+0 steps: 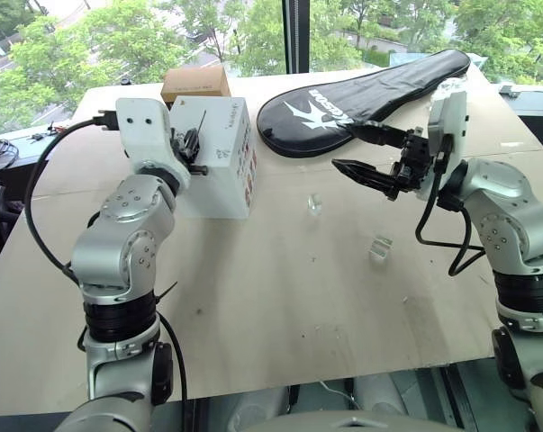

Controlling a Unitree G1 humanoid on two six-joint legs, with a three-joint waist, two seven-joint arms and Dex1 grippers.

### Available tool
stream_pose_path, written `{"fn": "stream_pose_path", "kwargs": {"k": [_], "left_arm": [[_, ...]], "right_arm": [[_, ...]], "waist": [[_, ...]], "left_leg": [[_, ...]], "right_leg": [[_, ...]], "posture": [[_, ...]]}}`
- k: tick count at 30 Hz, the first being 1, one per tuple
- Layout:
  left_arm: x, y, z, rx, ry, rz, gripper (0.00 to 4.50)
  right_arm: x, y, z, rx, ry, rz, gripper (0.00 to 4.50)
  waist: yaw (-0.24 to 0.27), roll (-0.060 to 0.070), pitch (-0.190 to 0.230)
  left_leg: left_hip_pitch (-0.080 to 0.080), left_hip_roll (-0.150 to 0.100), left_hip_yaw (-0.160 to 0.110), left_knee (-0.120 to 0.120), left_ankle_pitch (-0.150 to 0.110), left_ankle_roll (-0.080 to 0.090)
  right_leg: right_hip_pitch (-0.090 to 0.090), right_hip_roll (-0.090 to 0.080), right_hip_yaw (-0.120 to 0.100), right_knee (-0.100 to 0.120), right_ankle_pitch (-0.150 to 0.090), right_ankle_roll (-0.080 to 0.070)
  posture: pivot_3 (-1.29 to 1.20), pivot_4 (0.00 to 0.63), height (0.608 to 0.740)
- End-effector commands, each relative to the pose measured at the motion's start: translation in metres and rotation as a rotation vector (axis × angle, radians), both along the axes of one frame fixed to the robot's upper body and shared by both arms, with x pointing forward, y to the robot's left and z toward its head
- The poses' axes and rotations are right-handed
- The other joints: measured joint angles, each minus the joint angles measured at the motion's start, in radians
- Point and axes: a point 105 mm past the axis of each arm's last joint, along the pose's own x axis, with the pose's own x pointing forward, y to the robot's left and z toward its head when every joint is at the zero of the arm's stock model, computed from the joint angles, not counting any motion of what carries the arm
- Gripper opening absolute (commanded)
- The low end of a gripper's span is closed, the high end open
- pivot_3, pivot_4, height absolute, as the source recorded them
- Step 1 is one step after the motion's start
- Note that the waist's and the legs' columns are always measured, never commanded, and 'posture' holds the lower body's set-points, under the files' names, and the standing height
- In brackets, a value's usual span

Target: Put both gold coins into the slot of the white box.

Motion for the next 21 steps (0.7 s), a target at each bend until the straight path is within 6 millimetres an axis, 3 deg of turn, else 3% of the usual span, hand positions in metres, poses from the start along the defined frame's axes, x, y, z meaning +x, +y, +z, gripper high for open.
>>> {"fn": "stream_pose_path", "kwargs": {"k": [1,5,7,9,13,19,21], "left_arm": [[-0.002,-0.007,0.021,-0.032,-0.134,-0.043,3.13],[-0.030,-0.034,0.045,-0.072,-0.310,-0.309,3.13],[-0.055,-0.053,0.035,-0.071,-0.287,-0.516,3.13],[-0.083,-0.057,0.003,-0.012,-0.140,-0.656,3.13],[-0.124,-0.044,-0.056,0.051,0.140,-0.744,3.13],[-0.150,-0.041,-0.126,0.097,0.319,-0.743,3.13],[-0.152,-0.043,-0.138,0.094,0.327,-0.741,3.13]], "right_arm": [[-0.003,-0.004,0.012,0.039,-0.040,-0.009,3.35],[-0.008,-0.016,-0.005,0.045,0.020,-0.047,3.35],[-0.011,-0.028,-0.022,0.040,0.077,-0.085,3.35],[-0.017,-0.043,-0.049,0.003,0.140,-0.130,3.35],[-0.031,-0.073,-0.098,-0.078,0.228,-0.214,3.35],[-0.044,-0.113,-0.151,-0.206,0.266,-0.307,3.35],[-0.046,-0.121,-0.162,-0.228,0.282,-0.323,3.35]], "waist": [[0.002,0.000,0.000],[0.000,-0.001,0.000],[-0.002,-0.001,0.000],[-0.011,-0.001,0.000],[-0.022,0.000,0.001],[0.026,0.005,0.004],[0.027,0.005,0.004]], "left_leg": [[0.000,0.000,0.000,0.000,0.000,0.000],[-0.003,0.000,-0.002,0.002,0.000,0.000],[-0.004,0.000,-0.001,0.002,0.000,0.000],[-0.004,0.000,0.001,0.002,0.000,0.000],[-0.002,0.001,0.004,-0.003,0.000,0.000],[0.011,0.007,0.008,-0.001,-0.002,0.000],[0.023,0.009,0.012,-0.002,-0.004,-0.002]], "right_leg": [[0.000,0.000,-0.001,0.000,0.000,0.000],[0.000,0.000,-0.003,-0.001,0.000,0.000],[-0.001,-0.001,-0.003,-0.003,0.000,0.000],[-0.002,-0.002,-0.004,-0.003,0.000,0.000],[-0.004,0.000,-0.004,-0.003,0.000,0.000],[0.011,0.003,-0.005,-0.005,0.009,-0.008],[0.022,0.002,-0.005,-0.008,0.010,-0.009]], "posture": [[0.00,0.150,0.740],[0.00,0.150,0.740],[0.00,0.150,0.740],[0.00,0.150,0.740],[0.00,0.150,0.740],[0.00,0.150,0.740],[0.00,0.150,0.740]]}}
